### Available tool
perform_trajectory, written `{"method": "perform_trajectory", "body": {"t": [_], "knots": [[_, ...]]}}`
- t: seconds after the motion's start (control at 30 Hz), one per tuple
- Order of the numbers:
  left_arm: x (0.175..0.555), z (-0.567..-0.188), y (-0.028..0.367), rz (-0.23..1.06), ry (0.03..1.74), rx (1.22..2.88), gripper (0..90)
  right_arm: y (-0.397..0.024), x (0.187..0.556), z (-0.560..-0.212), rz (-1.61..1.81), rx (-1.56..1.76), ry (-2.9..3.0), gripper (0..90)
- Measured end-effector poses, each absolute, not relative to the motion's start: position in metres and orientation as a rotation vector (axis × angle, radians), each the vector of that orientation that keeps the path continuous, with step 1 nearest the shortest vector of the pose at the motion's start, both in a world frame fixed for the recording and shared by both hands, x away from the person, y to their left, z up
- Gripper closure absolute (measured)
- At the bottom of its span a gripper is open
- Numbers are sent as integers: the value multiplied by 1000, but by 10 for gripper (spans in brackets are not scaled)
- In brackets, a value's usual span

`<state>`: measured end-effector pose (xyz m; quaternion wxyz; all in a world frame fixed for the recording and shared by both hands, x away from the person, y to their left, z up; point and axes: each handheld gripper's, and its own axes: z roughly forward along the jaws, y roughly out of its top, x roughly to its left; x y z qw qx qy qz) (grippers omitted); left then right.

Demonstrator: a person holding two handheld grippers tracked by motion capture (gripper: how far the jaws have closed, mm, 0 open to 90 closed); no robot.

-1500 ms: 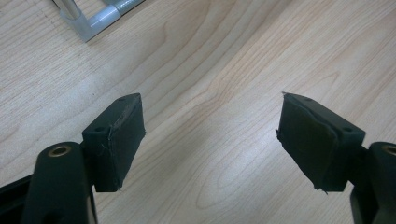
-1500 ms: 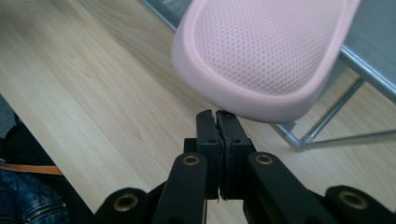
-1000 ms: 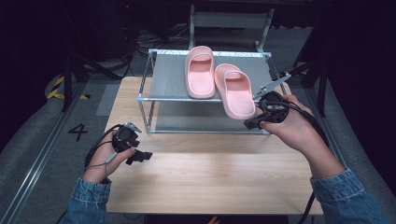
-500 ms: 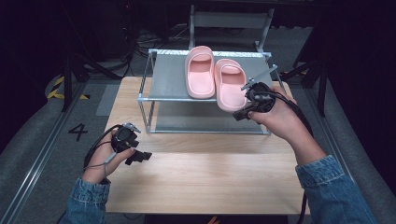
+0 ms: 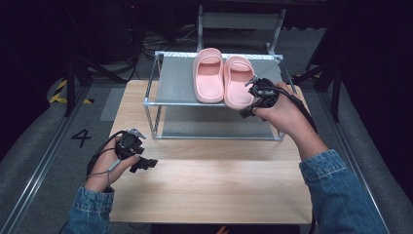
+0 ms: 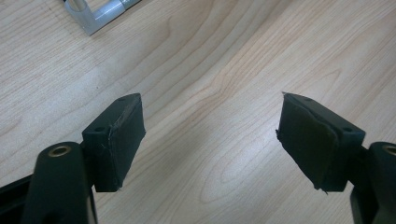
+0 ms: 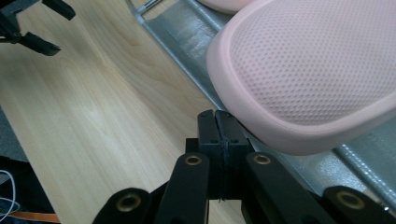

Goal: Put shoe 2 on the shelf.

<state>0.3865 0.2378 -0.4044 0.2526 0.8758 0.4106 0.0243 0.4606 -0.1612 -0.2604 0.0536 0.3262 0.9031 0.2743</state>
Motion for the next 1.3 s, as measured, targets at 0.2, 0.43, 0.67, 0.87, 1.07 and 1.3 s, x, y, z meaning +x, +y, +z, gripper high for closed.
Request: {"method": "perform_trajectory", "body": {"t": [0.2,0.43,0.67,0.87,1.07,1.3], "knots": [[386,-404,240,71,1115,2382,236,-160,474,-263,802,1031,2742,900],[386,-406,239,55,1125,2383,235,-160,485,-266,784,1063,2730,900],[387,-406,239,57,1121,2386,235,-158,494,-271,770,1091,2714,882],[387,-407,239,56,1123,2389,235,-160,492,-271,791,1089,2710,840],[386,-407,237,56,1121,2394,235,-168,481,-267,859,1088,2667,801],[386,-407,239,62,1126,2389,235,-181,465,-256,925,1046,2640,783]]}}
